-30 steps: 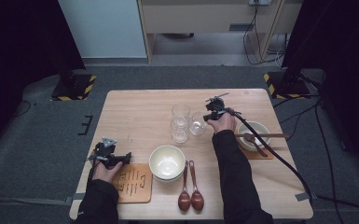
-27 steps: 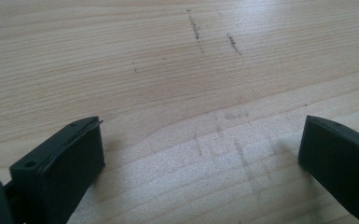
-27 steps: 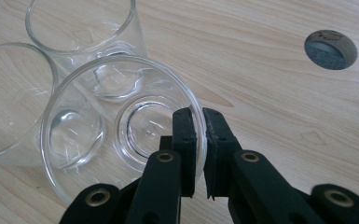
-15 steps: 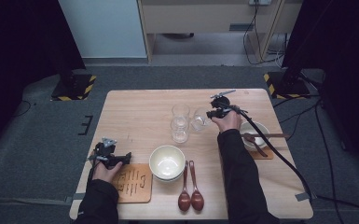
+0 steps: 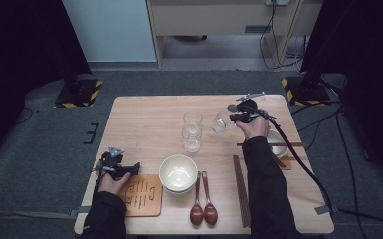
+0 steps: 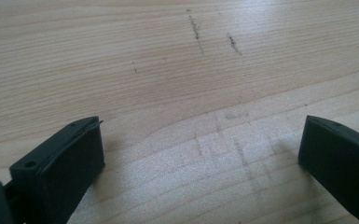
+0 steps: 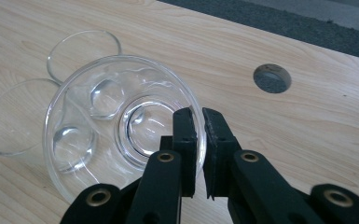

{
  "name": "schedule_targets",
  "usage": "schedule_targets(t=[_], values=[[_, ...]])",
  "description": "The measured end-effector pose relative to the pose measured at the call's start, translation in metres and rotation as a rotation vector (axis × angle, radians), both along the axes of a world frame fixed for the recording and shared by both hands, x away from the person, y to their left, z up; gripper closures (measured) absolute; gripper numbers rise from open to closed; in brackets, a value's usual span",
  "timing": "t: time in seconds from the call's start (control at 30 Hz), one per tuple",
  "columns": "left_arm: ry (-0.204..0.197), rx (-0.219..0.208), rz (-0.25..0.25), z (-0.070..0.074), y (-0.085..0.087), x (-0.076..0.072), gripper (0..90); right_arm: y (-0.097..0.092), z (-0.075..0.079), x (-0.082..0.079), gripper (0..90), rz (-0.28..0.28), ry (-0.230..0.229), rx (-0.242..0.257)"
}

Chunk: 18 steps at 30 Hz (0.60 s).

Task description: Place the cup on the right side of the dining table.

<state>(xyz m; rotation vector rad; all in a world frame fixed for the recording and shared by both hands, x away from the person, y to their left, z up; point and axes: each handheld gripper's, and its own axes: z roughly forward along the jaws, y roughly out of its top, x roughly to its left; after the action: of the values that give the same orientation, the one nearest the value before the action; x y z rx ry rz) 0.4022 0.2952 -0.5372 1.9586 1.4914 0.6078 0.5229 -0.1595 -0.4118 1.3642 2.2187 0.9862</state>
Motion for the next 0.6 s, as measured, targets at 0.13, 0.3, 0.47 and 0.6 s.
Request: schedule_targets(t=[0.13,0.3,0.47,0.6], values=[[0.0,0.0,0.0,0.0,0.0,0.0,0.0,-0.011,0.001,-0.002,85.4,-0.009,-0.005,0.003],[0.0,0.0,0.0,0.0,0.0,0.0,0.0,-0.022,0.0,-0.005,85.4,-0.018,-0.009,0.001],[0.0,0.0,0.0,0.0,0.0,0.0,0.0,-0.032,-0.002,-0.006,85.4,-0.024,-0.007,-0.005],[0.0,0.0,0.0,0.0,0.0,0.0,0.0,-0.038,-0.005,-0.006,85.4,-0.034,-0.002,-0.011]])
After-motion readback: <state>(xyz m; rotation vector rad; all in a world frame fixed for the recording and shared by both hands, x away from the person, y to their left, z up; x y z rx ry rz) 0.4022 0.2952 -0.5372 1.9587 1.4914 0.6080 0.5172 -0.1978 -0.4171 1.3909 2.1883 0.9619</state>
